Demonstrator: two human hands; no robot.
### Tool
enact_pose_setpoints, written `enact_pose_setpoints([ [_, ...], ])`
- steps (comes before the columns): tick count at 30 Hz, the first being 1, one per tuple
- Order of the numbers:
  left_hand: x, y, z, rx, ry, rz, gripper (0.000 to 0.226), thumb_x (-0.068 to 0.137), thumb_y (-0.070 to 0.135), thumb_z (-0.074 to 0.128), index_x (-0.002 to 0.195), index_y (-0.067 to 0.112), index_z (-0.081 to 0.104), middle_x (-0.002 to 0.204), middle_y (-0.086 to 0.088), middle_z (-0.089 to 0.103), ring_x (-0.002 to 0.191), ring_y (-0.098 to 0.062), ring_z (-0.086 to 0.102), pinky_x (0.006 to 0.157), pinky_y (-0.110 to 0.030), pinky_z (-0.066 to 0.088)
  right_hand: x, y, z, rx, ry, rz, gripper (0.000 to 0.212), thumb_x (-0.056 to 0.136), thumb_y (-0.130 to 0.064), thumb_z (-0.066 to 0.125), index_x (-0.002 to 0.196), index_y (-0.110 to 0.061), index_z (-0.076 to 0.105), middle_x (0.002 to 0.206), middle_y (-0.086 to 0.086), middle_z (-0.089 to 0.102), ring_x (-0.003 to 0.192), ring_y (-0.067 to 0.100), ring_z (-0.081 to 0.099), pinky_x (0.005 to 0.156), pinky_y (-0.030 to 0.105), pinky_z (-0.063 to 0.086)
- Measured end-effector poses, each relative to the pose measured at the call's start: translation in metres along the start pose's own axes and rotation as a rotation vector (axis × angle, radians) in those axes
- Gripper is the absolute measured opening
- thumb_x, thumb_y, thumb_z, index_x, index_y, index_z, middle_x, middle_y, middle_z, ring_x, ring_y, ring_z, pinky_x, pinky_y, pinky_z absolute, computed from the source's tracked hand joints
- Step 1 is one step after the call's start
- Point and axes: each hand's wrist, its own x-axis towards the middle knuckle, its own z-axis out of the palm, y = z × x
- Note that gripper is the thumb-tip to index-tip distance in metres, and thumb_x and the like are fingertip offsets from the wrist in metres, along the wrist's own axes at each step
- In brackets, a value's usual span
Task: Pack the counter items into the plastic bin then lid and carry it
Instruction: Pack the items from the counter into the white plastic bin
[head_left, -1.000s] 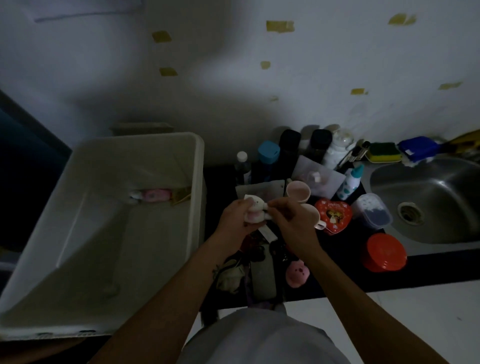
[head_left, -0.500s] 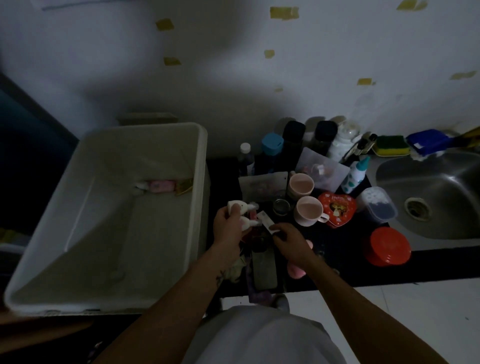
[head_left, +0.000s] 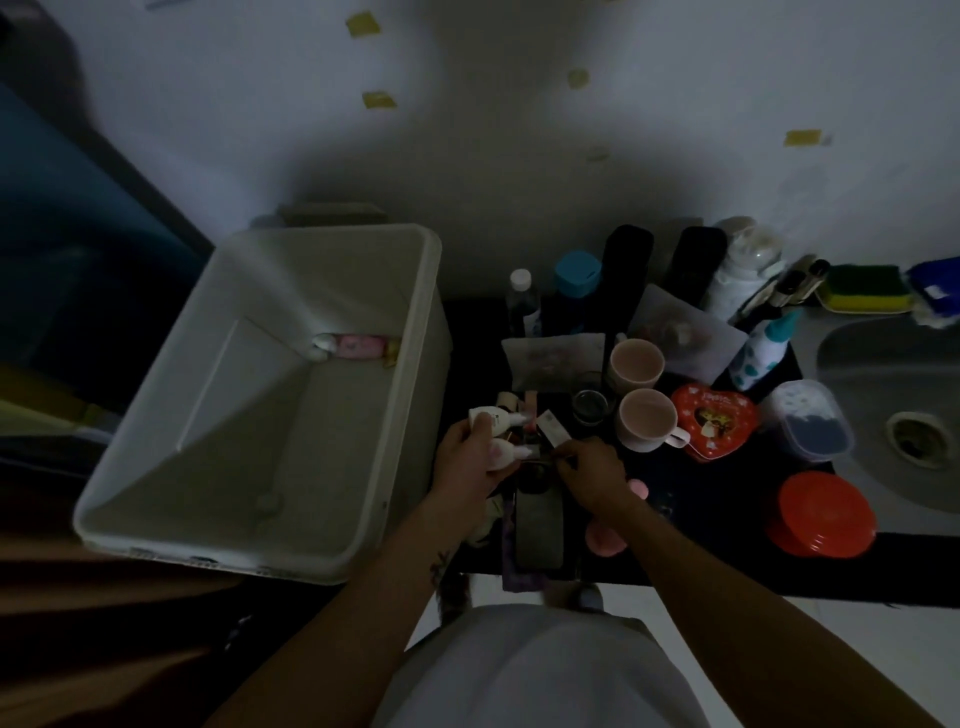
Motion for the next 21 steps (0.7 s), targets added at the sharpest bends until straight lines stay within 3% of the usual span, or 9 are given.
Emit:
enact_pose_setpoints([
  [5,0.004,0.000,0.000,0.020,-0.024,0.025,0.039,0.104,0.029,0.043,0.128,0.002,0.056,0.116,-0.016,0.070,0.082,-0.026,0.074,0.064,-0.027,0.057,-0.003,-0.001,-0.008,0.096,0.150,-0.052,0.021,0.092,-0.014,0.058,0.105,-0.014,0.074,0.111,0.011,0.062,0.095,0.027,0.062,0.078,0.033,0.049],
  [11,0.009,0.008,0.011,0.034,-0.048,0.036,0.039,0.104,0.031,0.045,0.127,0.002,0.057,0.117,-0.014,0.069,0.090,-0.034,0.072,0.066,-0.030,0.059,-0.023,-0.018,-0.032,0.435,0.280,-0.064,0.015,0.091,-0.004,0.058,0.101,-0.011,0.067,0.102,-0.002,0.056,0.092,0.012,0.057,0.073,0.009,0.039],
  [15,0.019,0.021,0.015,0.034,-0.070,0.051,0.037,0.103,0.031,0.046,0.123,0.003,0.060,0.110,-0.021,0.070,0.081,-0.028,0.074,0.061,-0.030,0.058,-0.036,-0.034,-0.054,0.580,0.350,-0.075,0.014,0.092,-0.008,0.058,0.099,-0.018,0.064,0.096,-0.010,0.058,0.086,0.007,0.059,0.072,0.020,0.048],
  [18,0.022,0.039,0.020,0.034,-0.139,0.101,0.029,0.104,0.029,0.044,0.112,0.008,0.062,0.097,-0.009,0.075,0.073,-0.022,0.073,0.063,-0.032,0.059,-0.044,-0.052,-0.075,0.680,0.465,-0.077,0.014,0.093,-0.006,0.056,0.099,-0.016,0.065,0.095,-0.007,0.062,0.083,0.008,0.062,0.070,0.024,0.052],
  [21,0.026,0.061,0.022,0.017,-0.202,0.144,0.037,0.102,0.030,0.047,0.123,0.003,0.058,0.108,-0.017,0.072,0.083,-0.030,0.073,0.066,-0.034,0.058,-0.052,-0.076,-0.094,0.771,0.598,-0.076,0.014,0.093,-0.003,0.055,0.098,-0.011,0.065,0.091,-0.002,0.065,0.075,0.011,0.064,0.065,0.031,0.055],
])
